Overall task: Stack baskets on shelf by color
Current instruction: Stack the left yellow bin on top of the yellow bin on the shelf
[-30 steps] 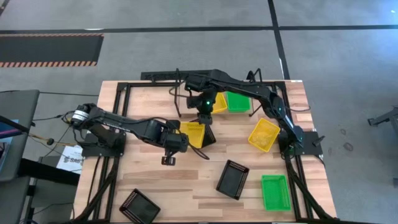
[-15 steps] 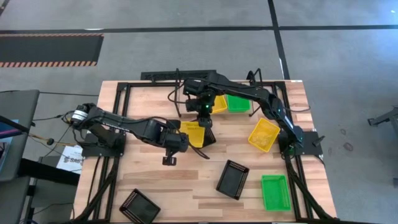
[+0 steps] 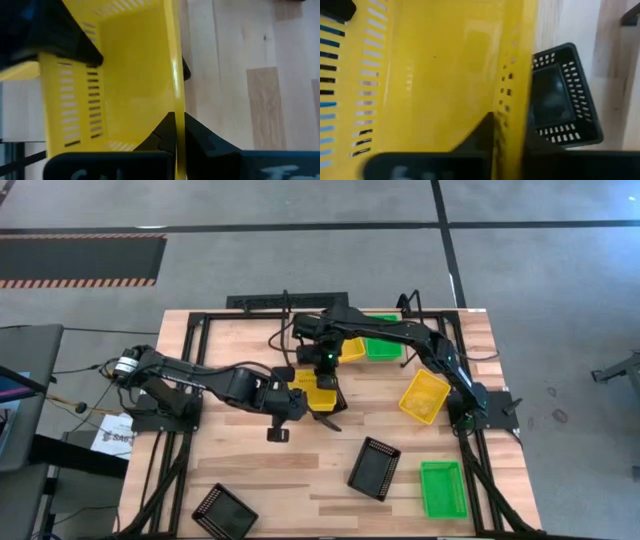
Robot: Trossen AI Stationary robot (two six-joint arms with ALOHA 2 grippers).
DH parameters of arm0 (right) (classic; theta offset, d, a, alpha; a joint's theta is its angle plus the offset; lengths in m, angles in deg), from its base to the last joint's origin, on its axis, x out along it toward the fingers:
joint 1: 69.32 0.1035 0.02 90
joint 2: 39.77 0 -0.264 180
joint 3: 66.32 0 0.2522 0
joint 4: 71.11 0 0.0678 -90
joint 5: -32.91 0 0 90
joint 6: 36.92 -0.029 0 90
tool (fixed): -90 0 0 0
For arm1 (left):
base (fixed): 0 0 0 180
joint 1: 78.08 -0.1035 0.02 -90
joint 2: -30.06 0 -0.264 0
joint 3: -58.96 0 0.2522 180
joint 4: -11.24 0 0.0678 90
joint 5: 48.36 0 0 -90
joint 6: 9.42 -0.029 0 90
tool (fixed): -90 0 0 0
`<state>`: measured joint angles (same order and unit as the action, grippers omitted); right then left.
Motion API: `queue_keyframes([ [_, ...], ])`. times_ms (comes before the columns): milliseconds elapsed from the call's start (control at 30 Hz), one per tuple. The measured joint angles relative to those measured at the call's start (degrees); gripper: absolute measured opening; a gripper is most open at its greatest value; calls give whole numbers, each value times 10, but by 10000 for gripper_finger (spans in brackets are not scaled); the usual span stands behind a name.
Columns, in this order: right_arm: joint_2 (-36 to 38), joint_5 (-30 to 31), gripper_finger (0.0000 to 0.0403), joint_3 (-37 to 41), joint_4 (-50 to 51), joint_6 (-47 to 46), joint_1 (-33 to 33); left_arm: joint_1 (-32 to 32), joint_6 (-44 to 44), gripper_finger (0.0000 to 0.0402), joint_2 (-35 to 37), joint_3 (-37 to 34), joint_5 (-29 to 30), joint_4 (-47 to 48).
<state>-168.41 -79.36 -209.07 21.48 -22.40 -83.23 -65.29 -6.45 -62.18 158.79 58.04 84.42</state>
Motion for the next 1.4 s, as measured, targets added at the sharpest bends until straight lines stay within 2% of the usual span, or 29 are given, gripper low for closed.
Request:
queue_keyframes([
  [133,0,17,8,-7,-11,1,0,1,-2,0,0,1,12,0],
  [367,0,27,3,-10,-16,4,-1,1,-8,0,0,1,47,-11],
  [567,0,27,2,-10,-16,6,-1,-7,4,11,0,1,13,-11],
  [700,0,34,1,-9,-13,8,-2,-16,11,53,1,2,3,-13],
  [1033,-1,32,1,-9,-12,12,-8,-27,-5,198,1,2,14,-13],
  [1167,-1,31,1,-9,-12,19,-17,-14,-26,220,1,36,60,-15],
  [1400,-1,37,0,-9,-12,15,-36,23,-101,221,2,150,228,32],
])
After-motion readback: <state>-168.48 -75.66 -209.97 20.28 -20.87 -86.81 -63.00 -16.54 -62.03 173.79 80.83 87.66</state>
